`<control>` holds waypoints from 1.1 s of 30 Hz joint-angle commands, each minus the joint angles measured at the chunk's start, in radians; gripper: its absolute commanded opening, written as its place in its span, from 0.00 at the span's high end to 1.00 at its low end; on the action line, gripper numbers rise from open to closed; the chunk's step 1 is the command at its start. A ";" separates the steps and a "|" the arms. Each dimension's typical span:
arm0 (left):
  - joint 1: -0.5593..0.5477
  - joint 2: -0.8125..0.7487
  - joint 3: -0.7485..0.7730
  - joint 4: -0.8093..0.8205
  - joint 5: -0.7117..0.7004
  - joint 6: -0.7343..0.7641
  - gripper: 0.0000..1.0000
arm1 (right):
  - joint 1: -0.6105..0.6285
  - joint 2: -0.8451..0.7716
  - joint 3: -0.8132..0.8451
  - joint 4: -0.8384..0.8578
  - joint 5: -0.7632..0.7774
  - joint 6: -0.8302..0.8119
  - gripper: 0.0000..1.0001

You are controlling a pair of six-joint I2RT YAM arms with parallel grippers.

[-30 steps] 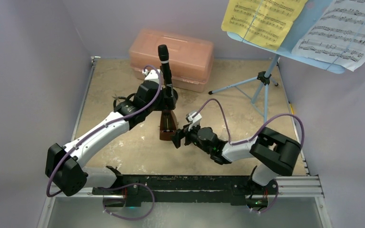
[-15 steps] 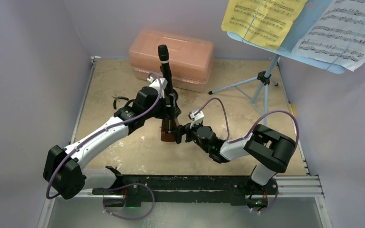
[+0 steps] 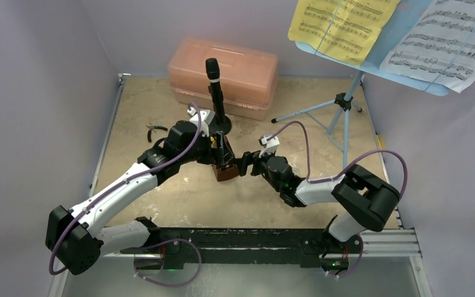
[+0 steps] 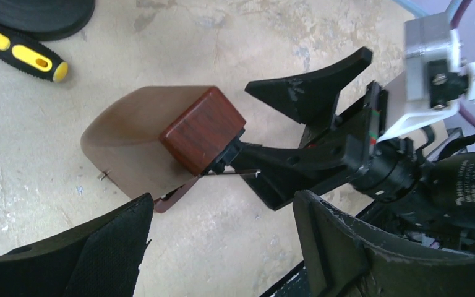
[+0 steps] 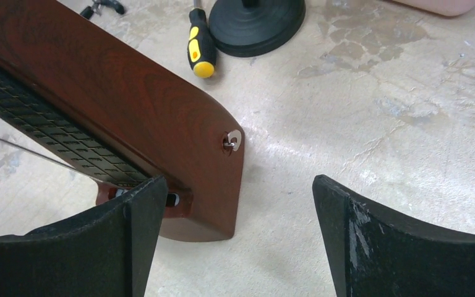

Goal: Pack up the instrument practice props
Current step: Adjust the metronome at the center of the board, then hook the pendulum onto the metronome.

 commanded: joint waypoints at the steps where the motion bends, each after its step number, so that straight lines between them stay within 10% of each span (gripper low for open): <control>1: -0.001 -0.045 0.008 -0.033 0.001 0.015 0.18 | 0.000 -0.082 -0.024 0.028 0.019 -0.037 0.12; 15: -0.001 -0.039 0.106 -0.016 -0.253 0.040 0.17 | 0.152 -0.237 -0.043 0.123 -0.051 -0.178 0.27; 33: 0.025 -0.190 -0.195 0.347 -0.453 -0.013 0.17 | 0.195 -0.170 0.057 0.103 0.017 -0.202 0.54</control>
